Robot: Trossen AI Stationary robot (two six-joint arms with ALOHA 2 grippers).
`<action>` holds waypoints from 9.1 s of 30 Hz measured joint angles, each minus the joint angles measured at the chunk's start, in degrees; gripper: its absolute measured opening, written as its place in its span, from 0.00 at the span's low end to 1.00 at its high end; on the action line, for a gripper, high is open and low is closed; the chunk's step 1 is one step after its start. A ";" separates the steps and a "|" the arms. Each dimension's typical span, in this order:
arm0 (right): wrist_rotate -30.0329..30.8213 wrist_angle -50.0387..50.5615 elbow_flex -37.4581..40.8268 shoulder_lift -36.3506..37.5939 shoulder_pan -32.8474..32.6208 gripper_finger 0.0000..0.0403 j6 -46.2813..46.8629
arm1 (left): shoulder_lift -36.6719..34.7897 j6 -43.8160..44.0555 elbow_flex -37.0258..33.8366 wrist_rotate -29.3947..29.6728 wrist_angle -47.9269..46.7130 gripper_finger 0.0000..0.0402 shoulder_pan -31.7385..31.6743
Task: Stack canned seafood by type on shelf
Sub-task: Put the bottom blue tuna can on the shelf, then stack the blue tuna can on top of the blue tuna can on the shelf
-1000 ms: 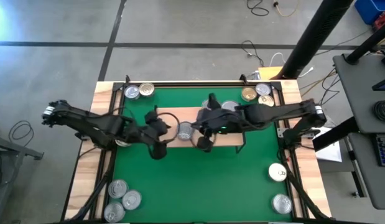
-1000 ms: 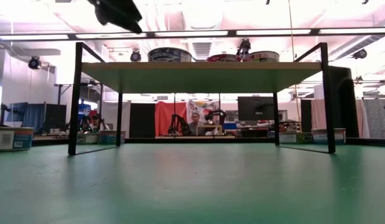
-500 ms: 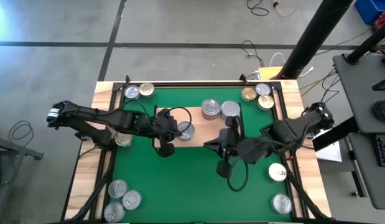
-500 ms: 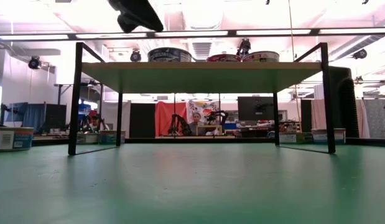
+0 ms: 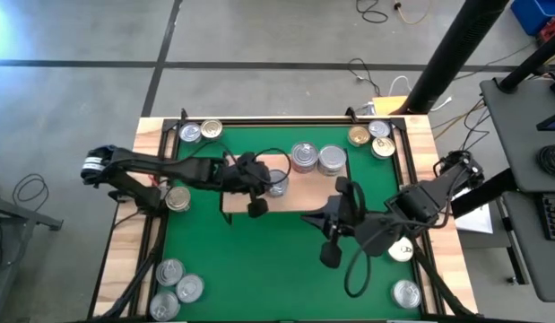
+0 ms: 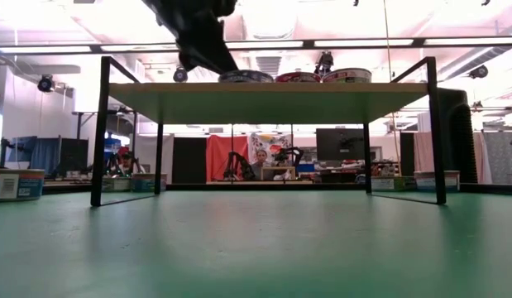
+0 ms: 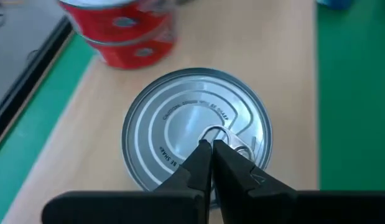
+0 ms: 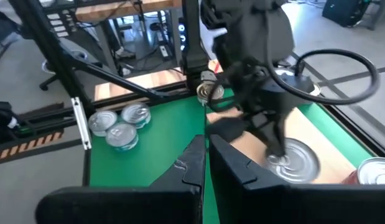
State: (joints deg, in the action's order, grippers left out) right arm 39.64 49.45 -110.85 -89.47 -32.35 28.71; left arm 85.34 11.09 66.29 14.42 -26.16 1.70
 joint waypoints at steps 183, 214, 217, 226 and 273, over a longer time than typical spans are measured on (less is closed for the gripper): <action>-19.47 0.96 86.25 42.20 63.25 0.03 76.67 | -11.53 75.19 -0.42 0.18 -6.01 0.00 53.24; -12.36 0.71 85.29 36.13 60.33 0.03 67.24 | -22.49 60.06 -0.42 13.63 -8.43 0.00 53.21; -14.82 -0.74 86.11 34.40 60.76 0.03 62.21 | -22.49 60.08 -0.42 13.62 -8.93 0.00 53.21; -27.96 0.51 86.18 33.40 56.32 0.03 45.37 | -22.52 59.44 -0.42 13.57 -10.08 0.00 53.24; -28.55 -20.62 66.36 -0.61 -9.72 0.03 78.02 | -6.04 47.90 -0.34 33.27 -1.73 0.00 45.61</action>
State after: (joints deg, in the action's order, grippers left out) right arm 11.09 28.83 -44.49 -90.08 -42.08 106.73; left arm 79.30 59.00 65.95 47.69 -27.88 47.31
